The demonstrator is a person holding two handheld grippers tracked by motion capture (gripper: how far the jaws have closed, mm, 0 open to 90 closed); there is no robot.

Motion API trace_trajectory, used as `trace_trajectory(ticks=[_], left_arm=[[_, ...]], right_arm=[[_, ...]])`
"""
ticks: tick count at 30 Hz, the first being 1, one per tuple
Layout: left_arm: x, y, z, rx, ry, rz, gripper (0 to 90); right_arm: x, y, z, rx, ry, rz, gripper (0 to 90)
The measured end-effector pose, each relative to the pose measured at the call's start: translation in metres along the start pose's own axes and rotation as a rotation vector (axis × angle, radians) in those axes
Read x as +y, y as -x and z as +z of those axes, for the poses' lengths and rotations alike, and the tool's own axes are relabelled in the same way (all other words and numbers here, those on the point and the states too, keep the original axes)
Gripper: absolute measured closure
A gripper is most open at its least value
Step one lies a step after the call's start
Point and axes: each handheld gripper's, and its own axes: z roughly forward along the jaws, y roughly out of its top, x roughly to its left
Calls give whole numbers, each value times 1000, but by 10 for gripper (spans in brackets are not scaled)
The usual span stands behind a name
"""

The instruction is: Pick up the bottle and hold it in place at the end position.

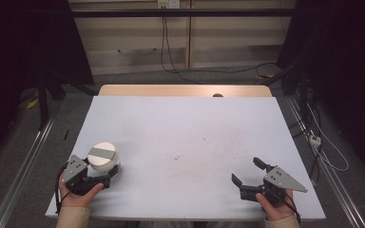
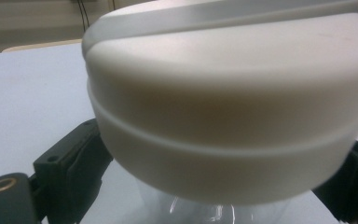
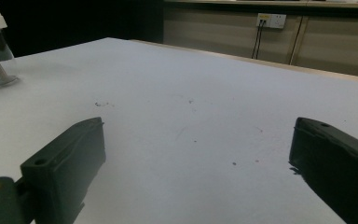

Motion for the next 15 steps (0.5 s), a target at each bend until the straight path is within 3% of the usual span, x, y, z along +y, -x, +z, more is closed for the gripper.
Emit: trace_trajectory(ticks=[8, 15], left_arm=[[0, 5, 4, 8, -20, 24, 59], [2, 9, 8, 16, -5, 19, 53]], right_arm=[[0, -1, 1, 3, -1, -3, 32], [0, 0, 1, 1, -1, -3, 32]])
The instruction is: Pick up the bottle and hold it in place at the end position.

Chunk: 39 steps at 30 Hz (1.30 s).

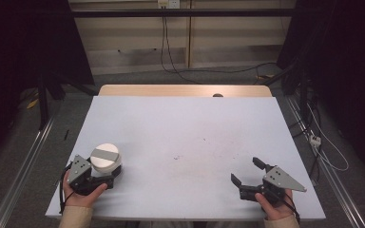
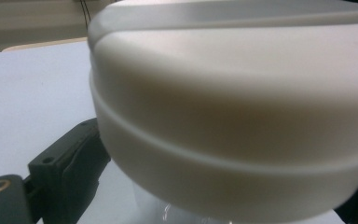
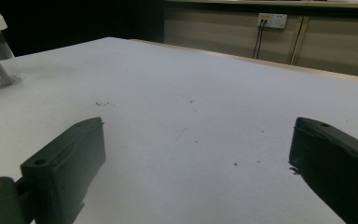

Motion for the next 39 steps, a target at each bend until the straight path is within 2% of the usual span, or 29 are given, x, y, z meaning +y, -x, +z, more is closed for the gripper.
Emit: trace_trajectory(ticks=[8, 12, 14, 19, 21, 22, 25, 28, 33, 39], left_arm=[[1, 0, 4, -12, 14, 11, 87], [1, -2, 5, -49, 26, 26, 177], [2, -3, 5, -59, 26, 46, 180], [3, -6, 6, -75, 34, 67, 183], [4, -6, 6, -78, 41, 57, 184], [6, -7, 7, -93, 56, 49, 184], [12, -5, 8, -105, 73, 52, 184], [17, -2, 14, -124, 81, 49, 184], [27, 6, 26, -175, 79, 71, 184], [38, 15, 44, -211, 79, 73, 184]], right_arm=[[0, 0, 0, -2, 0, 4, 33], [0, 1, 0, -2, 1, 6, 33], [0, 1, 0, -2, 2, 6, 33], [0, 1, 0, -2, 4, 4, 33], [1, 1, -1, -2, 5, 6, 33], [1, 2, -1, -3, 5, 6, 33], [1, 3, -1, -4, 8, 4, 33], [2, 3, -2, -9, 11, 13, 33], [2, 4, -2, -10, 12, 11, 33], [2, 3, -1, -6, 11, 10, 33]])
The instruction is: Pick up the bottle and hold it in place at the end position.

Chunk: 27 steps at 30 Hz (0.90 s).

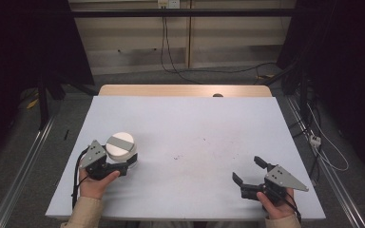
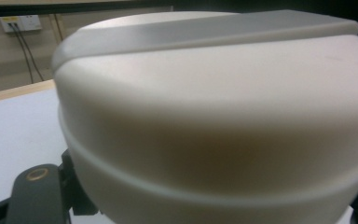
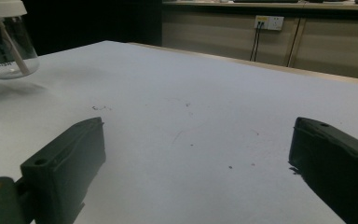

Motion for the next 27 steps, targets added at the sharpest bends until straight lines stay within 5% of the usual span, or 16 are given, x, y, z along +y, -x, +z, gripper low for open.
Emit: trace_trajectory(ticks=[14, 27], left_arm=[[14, 1, 35, -49, 2, -7, 184], [27, 5, 57, -96, 1, 37, 185]], right_arm=[[1, 0, 3, 3, -3, -8, 32], [1, 0, 3, 3, -2, -5, 33]])
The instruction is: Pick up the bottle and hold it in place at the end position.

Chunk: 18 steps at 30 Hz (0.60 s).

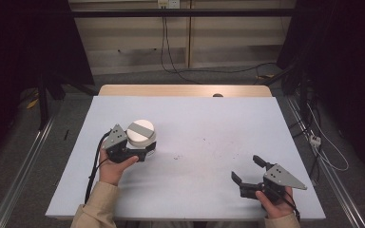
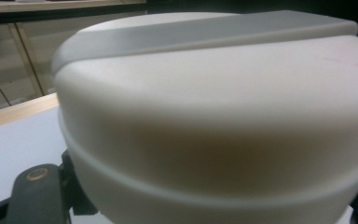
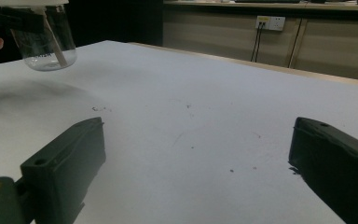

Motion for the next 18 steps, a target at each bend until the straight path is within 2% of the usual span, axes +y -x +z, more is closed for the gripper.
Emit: trace_trajectory(ticks=[6, 11, 18], left_arm=[[2, 1, 12, -13, -16, -2, 184], [4, 2, 20, -23, -18, 12, 184], [4, 2, 29, -25, -20, 3, 184]], right_arm=[[0, 1, 1, -1, 0, 1, 33], [0, 1, 1, 0, 2, 0, 33], [0, 1, 1, 2, 3, 3, 32]])
